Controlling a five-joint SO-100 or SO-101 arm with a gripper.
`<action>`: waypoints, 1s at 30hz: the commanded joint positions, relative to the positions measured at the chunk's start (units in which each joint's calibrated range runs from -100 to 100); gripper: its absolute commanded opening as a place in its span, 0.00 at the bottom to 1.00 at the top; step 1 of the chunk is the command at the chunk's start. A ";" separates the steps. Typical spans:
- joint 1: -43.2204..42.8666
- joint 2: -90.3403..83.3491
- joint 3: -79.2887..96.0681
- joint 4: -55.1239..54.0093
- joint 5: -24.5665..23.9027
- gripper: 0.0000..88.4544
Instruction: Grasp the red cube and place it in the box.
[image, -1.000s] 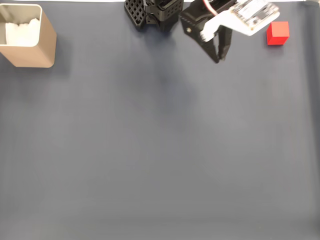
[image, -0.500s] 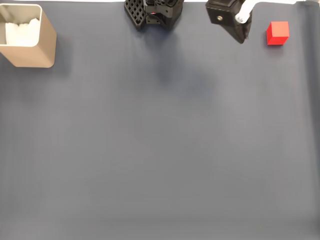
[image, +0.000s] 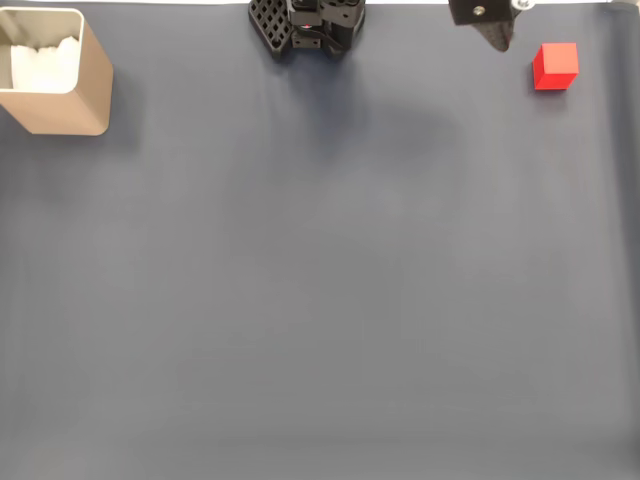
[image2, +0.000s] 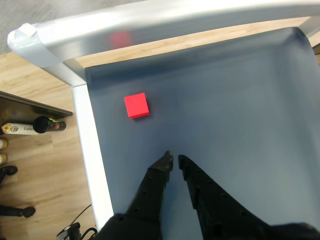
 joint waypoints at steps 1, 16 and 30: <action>-2.12 0.50 -2.87 -1.03 0.34 0.02; -3.61 0.76 2.06 -12.92 3.66 0.22; -2.34 -1.40 8.17 -18.90 5.23 0.35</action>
